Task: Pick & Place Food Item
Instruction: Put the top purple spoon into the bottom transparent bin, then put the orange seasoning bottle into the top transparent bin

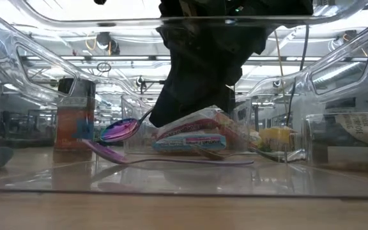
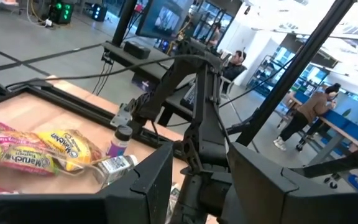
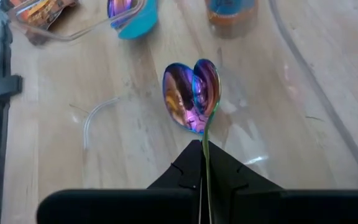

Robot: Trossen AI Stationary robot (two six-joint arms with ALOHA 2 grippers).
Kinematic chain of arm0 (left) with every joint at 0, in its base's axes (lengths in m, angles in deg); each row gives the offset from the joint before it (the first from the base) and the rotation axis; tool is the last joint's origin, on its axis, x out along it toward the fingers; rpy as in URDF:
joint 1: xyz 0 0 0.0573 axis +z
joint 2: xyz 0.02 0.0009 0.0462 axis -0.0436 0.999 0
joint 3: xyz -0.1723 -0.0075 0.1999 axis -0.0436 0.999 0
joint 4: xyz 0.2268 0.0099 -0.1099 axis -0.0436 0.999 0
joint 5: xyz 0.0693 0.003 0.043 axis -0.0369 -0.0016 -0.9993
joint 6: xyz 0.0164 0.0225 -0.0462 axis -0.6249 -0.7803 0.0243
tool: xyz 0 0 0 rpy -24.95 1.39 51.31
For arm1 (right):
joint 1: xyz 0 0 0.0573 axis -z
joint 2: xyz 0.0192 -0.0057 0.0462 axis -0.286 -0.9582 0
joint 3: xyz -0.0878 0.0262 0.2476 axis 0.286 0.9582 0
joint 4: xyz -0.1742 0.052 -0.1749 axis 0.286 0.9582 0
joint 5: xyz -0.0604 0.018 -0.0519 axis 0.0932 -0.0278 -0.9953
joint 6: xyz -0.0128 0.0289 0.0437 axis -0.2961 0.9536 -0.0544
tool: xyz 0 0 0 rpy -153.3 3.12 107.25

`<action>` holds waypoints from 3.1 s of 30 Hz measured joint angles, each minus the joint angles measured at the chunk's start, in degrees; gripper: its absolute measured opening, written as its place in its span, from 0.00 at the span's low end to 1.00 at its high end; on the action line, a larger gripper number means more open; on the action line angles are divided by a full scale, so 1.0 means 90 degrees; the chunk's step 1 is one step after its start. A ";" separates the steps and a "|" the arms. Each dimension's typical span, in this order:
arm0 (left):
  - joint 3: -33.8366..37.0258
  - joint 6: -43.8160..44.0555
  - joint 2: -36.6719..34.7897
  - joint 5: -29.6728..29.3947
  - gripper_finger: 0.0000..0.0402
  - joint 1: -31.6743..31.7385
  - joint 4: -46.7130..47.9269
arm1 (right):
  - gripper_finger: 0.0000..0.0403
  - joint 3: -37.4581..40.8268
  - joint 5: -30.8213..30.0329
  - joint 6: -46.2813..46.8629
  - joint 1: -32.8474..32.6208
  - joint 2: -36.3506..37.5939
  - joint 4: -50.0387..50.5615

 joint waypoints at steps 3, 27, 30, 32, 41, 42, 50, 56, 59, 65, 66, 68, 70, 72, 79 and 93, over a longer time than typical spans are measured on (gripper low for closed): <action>0.0000 -0.0039 0.0000 -0.0002 0.41 0.0000 -0.0071 | 0.06 0.0007 0.0064 -0.0056 -0.0006 0.0000 -0.0022; -0.0010 0.0015 -0.0768 -0.0044 0.41 -0.0523 0.0691 | 0.28 0.0012 0.0061 -0.1152 0.0553 0.2718 -0.0256; -0.0010 0.0333 -0.0824 -0.0431 0.41 -0.0850 0.1513 | 0.27 0.0012 0.0060 -0.1397 0.0553 0.3128 -0.0147; -0.0010 0.0554 -0.0813 -0.0677 0.41 -0.1103 0.2007 | 0.27 0.0012 0.0059 -0.1527 0.0553 0.3387 0.0095; -0.0010 0.1368 -0.0201 -0.1363 0.41 -0.1983 0.3186 | 0.27 0.0005 0.0030 -0.1426 0.0401 0.3803 0.1586; -0.0010 0.1446 -0.0110 -0.1367 0.41 -0.2034 0.3260 | 0.27 0.0005 0.0035 -0.1386 0.0381 0.3789 0.1657; -0.0010 0.1546 0.0386 -0.1348 0.41 -0.2123 0.3591 | 0.30 0.0005 0.0019 -0.1295 0.0486 0.3361 0.1366; -0.0010 0.1412 0.0528 -0.1334 0.41 -0.2040 0.3705 | 0.38 0.0005 0.0048 -0.1122 0.0737 0.3218 0.1392; -0.0010 0.1484 0.0524 -0.1174 0.41 -0.1845 0.3963 | 0.44 0.0005 0.0052 -0.1210 0.0846 0.3220 0.1361; -0.0010 0.1367 0.0524 -0.0505 0.44 -0.1360 0.4248 | 0.53 0.0005 0.0052 -0.1664 0.1019 0.3220 0.1401; -0.0010 0.1313 0.0524 -0.0403 0.45 -0.1296 0.4260 | 0.54 0.0005 0.0053 -0.1733 0.1057 0.3220 0.1428; -0.0010 0.1216 0.0526 -0.0248 0.49 -0.1173 0.4254 | 0.56 0.0005 0.0055 -0.1820 0.1138 0.3220 0.1512; -0.0010 0.1124 0.0637 -0.0117 0.53 -0.1036 0.4208 | 0.57 0.0005 0.0055 -0.1860 0.1240 0.3220 0.1576; -0.0008 0.0978 0.0762 0.0059 0.58 -0.0913 0.4209 | 0.57 0.0046 0.0055 -0.1958 0.1342 0.3220 0.1540; -0.0002 0.0149 0.1432 0.0401 0.69 -0.0806 0.4165 | 0.57 0.0386 0.0277 -0.1942 0.1563 0.3223 0.1490; -0.0005 -0.0400 0.2081 0.0520 0.68 -0.0820 0.4124 | 0.56 0.1341 0.0569 -0.1174 0.1585 0.3279 0.0828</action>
